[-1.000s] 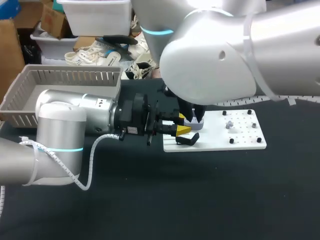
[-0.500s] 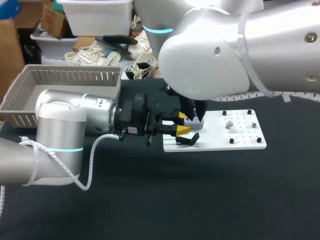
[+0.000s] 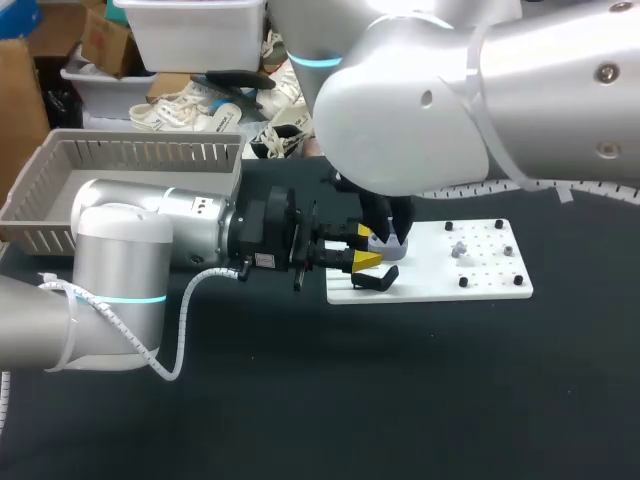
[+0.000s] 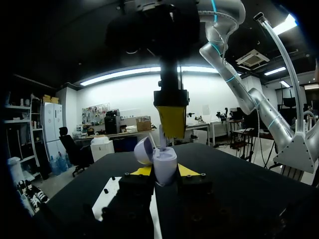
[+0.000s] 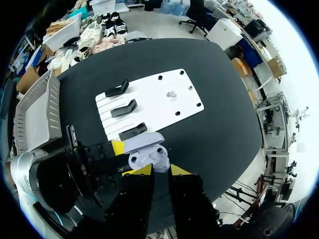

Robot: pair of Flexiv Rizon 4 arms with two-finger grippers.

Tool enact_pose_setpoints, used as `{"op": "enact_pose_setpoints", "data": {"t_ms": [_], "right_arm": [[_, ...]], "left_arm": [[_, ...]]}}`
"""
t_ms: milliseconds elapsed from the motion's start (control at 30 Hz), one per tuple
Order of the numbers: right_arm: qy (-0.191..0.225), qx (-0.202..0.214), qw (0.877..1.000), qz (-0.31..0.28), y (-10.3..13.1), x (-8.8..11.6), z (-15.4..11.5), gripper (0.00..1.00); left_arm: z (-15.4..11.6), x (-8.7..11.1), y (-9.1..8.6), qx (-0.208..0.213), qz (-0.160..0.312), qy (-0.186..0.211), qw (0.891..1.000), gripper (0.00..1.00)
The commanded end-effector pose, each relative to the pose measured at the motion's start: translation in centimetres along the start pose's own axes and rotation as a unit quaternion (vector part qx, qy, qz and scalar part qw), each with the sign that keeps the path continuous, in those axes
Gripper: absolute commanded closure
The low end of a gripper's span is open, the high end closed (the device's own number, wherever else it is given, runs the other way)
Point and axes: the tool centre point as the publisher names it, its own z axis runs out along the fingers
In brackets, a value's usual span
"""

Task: Pick up each earbud case from the left stands, insert the matching earbuds, close the lid, and place the case in the box.

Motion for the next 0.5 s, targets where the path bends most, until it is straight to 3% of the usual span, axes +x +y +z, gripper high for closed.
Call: {"op": "enact_pose_setpoints", "data": {"t_ms": [33,500], "right_arm": [[0.003,0.003,1.0,0.001,0.12,-0.15,0.08,1.0],[0.005,0.006,1.0,0.004,0.08,-0.18,0.42,1.0]], "left_arm": [[-0.01,0.02,0.02,0.0,0.0,0.0,1.0,1.0],[-0.01,0.02,0.02,0.0,0.0,0.0,1.0,1.0]]}}
